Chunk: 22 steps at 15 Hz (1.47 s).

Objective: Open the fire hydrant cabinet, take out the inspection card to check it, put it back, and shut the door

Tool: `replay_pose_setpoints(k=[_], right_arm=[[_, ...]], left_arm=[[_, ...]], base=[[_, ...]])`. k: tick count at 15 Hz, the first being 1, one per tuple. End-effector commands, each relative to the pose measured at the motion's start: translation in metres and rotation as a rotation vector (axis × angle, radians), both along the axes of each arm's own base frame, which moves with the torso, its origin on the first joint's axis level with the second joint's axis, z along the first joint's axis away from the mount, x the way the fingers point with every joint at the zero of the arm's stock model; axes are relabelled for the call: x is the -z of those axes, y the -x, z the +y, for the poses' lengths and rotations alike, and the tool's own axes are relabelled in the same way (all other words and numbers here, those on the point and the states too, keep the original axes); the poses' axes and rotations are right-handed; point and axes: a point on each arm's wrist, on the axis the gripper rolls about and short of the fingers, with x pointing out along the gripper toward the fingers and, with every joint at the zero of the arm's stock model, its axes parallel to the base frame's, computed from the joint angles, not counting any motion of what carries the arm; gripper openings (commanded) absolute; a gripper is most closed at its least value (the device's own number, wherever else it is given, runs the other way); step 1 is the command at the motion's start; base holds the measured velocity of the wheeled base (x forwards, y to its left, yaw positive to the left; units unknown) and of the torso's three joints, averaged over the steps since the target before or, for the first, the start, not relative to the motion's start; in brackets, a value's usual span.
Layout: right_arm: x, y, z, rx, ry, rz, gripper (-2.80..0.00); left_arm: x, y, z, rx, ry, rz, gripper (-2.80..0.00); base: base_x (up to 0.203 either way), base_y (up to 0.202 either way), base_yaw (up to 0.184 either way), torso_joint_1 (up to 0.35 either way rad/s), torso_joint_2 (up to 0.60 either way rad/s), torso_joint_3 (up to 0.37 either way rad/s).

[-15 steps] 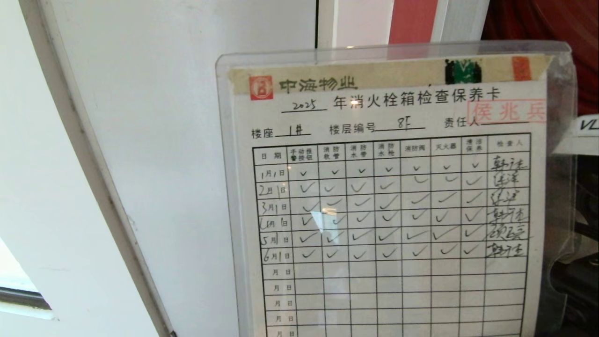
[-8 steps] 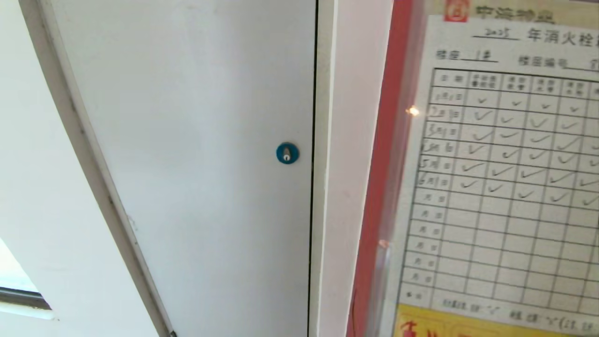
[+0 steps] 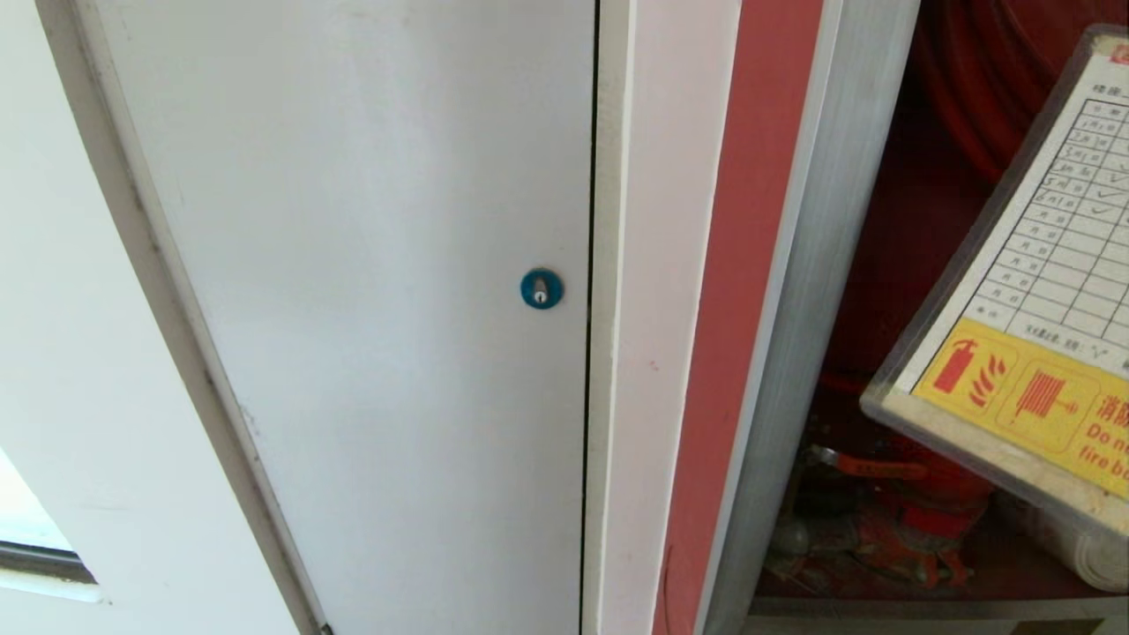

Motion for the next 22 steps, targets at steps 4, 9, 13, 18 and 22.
replay_pose_setpoints(k=[4,9,13,18,22], right_arm=[[-0.008,-0.014,-0.002,0.205,-0.109,0.116,-2.8],[-0.001,-0.011,-0.005,0.28,-0.153,0.221,-2.8],[0.0,-0.013,-0.009,0.368,-0.194,0.287,-2.8],[0.01,0.0,-0.014,0.364,-0.172,0.431,-2.8],[0.006,-0.006,-0.014,0.403,-0.176,0.459,-2.8]], left_arm=[[0.008,-0.002,0.0,-0.001,-0.001,0.029,-2.8],[0.007,-0.002,0.0,0.0,-0.001,0.027,-2.8],[0.007,-0.002,0.0,0.0,-0.001,0.025,-2.8],[0.007,-0.002,0.0,0.0,-0.001,0.027,-2.8],[0.007,-0.002,0.0,0.0,-0.001,0.026,-2.8]], base=[[0.0,0.0,0.0,0.0,0.0,0.0],[0.0,0.0,0.0,0.0,0.0,0.0],[0.0,0.0,0.0,0.0,0.0,0.0],[0.0,0.0,0.0,0.0,0.0,0.0],[0.0,0.0,0.0,0.0,0.0,0.0]])
